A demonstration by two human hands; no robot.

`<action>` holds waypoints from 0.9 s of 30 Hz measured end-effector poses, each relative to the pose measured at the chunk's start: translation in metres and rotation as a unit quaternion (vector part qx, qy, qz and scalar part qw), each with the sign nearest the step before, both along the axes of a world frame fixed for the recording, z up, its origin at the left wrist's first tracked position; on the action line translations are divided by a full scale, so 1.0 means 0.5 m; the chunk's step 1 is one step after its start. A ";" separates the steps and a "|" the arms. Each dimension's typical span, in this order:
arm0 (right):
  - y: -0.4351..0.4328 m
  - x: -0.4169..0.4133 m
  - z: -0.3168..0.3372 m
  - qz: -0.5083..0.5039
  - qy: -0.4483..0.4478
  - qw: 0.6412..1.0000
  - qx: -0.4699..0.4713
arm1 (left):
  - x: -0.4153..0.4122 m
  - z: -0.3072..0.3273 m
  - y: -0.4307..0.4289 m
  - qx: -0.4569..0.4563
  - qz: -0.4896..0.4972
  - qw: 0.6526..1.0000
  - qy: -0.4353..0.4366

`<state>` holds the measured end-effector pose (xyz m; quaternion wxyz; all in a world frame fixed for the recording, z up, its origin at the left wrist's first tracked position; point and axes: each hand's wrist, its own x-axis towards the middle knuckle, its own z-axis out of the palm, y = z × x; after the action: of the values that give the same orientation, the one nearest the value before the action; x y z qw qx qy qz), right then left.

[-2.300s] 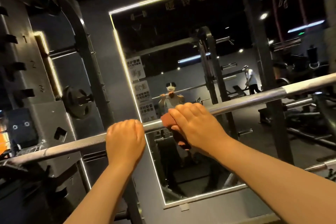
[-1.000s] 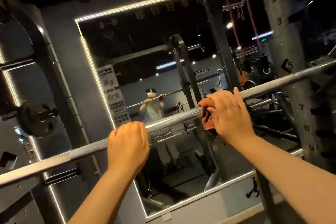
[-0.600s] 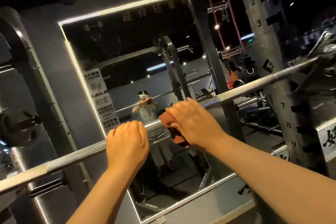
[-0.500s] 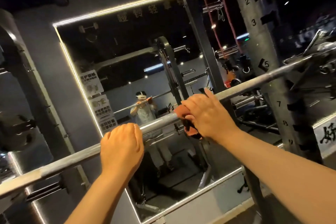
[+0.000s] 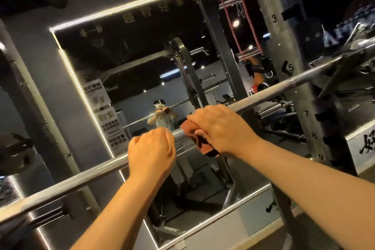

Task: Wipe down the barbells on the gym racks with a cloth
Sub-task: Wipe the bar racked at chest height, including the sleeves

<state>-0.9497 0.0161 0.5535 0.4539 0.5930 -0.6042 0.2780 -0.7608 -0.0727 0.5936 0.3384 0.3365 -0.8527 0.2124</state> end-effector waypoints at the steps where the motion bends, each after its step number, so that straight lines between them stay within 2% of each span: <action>1: 0.015 -0.031 0.003 -0.005 -0.022 1.000 0.004 | -0.013 0.000 0.005 -0.002 0.007 1.000 -0.007; 2: 0.028 -0.062 0.003 -0.014 -0.060 0.998 -0.013 | -0.025 0.001 0.010 -0.003 0.015 1.000 -0.012; 5: 0.053 -0.109 -0.024 -0.031 -0.185 0.971 -0.146 | -0.058 -0.001 0.022 -0.008 0.031 0.999 -0.015; 8: 0.030 -0.046 -0.027 -0.037 -0.236 0.958 -0.158 | -0.100 0.002 0.057 -0.011 0.035 0.999 -0.014; 11: 0.007 0.012 -0.029 -0.004 -0.164 0.983 -0.085 | -0.137 0.003 0.083 -0.012 0.051 0.999 -0.013; 15: 0.021 -0.059 -0.037 0.002 -0.090 0.996 -0.027 | -0.149 -0.002 0.091 -0.038 0.062 0.997 -0.014; 16: 0.032 -0.086 -0.035 -0.005 -0.098 0.995 -0.029 | -0.151 0.001 0.090 -0.033 0.055 0.998 -0.016; 19: 0.064 -0.144 -0.030 -0.037 -0.217 0.970 -0.107 | -0.156 0.011 0.094 -0.011 0.037 0.999 -0.016; 21: 0.068 -0.125 -0.023 -0.053 -0.261 0.956 -0.124 | -0.154 0.010 0.097 -0.005 0.032 0.999 -0.013; 25: 0.053 -0.061 -0.023 -0.079 -0.175 0.981 -0.016 | -0.153 0.010 0.103 -0.018 0.026 1.000 0.000; 27: 0.072 -0.074 -0.017 -0.069 -0.127 0.989 -0.008 | -0.155 0.007 0.101 -0.007 0.026 1.000 0.010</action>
<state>-0.9865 0.0521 0.5449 0.3958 0.5064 -0.6943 0.3239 -0.8381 -0.0220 0.5974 0.3440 0.3579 -0.8387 0.2239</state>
